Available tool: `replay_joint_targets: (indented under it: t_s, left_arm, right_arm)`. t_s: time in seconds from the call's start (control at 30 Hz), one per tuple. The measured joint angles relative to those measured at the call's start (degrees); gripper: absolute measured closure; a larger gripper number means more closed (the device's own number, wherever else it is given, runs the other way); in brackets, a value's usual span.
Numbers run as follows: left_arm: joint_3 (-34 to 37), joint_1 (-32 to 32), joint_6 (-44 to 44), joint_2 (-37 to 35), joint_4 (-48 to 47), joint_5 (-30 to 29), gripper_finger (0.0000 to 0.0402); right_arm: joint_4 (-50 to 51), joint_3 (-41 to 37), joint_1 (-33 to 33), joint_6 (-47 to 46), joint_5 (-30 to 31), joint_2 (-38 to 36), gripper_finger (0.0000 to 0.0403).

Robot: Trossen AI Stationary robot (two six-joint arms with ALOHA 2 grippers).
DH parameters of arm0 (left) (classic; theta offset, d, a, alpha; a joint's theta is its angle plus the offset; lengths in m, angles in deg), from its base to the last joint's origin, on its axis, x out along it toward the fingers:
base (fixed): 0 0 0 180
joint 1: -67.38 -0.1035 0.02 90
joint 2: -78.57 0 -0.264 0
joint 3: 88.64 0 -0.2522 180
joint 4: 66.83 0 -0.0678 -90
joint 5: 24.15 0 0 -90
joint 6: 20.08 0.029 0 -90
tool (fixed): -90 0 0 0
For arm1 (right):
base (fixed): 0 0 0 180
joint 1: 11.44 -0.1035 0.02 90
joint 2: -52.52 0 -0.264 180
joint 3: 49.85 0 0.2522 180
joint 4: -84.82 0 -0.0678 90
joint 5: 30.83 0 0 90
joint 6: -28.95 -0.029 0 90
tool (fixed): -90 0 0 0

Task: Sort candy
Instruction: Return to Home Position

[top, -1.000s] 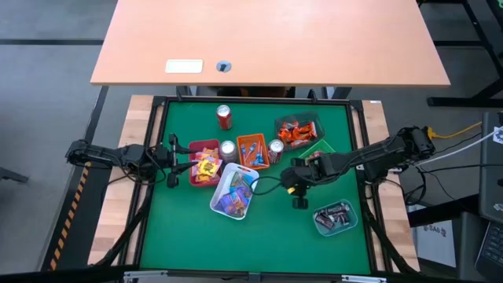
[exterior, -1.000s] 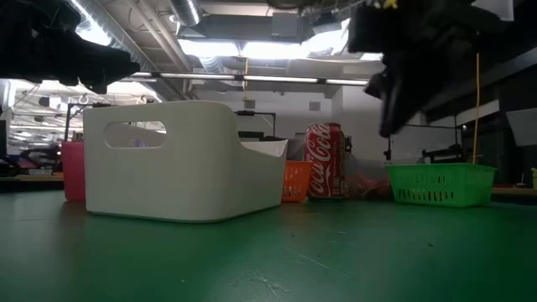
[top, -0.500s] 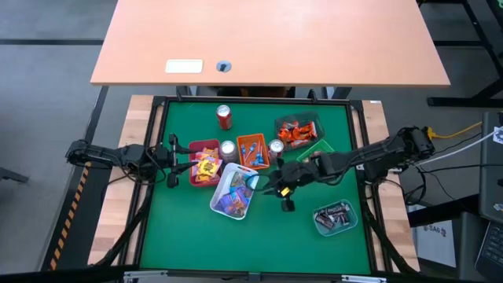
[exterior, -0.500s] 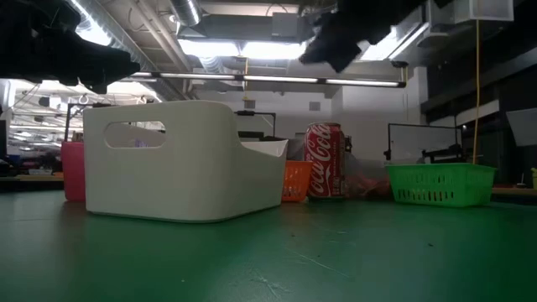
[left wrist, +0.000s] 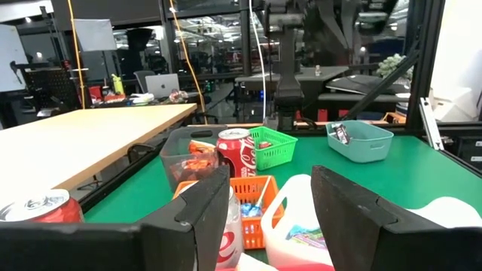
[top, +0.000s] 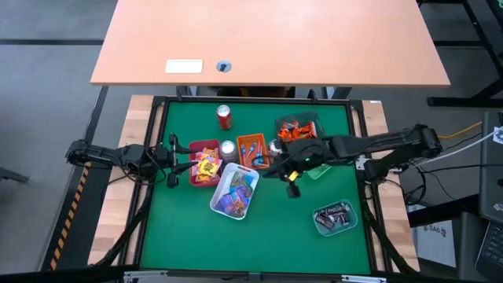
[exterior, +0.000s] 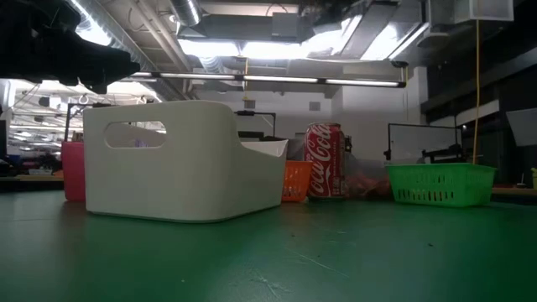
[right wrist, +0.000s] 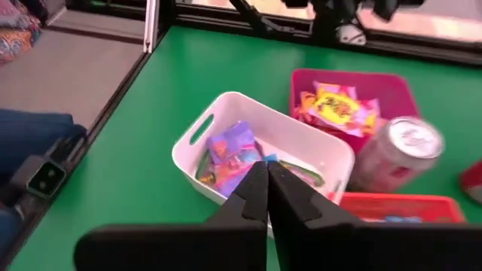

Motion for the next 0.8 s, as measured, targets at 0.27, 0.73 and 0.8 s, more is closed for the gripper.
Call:
replay_joint_targets:
  t_s: [0.27,0.73,0.8]
  left_arm:
    - [-0.02,0.00,0.00,0.00,-0.01,0.00,0.0224]
    - [-0.02,0.00,0.00,0.00,-0.02,0.01,0.0224]
    - [-0.02,0.00,0.00,0.00,-0.02,0.00,0.0224]
  right_arm:
    - [14.06,-0.29,-0.07,3.07,5.22,-12.33,0.0401]
    - [2.70,-31.17,-0.07,-4.87,7.95,-37.54,0.0401]
    - [-0.98,-36.20,-0.07,-6.24,7.94,-40.84,0.0400]
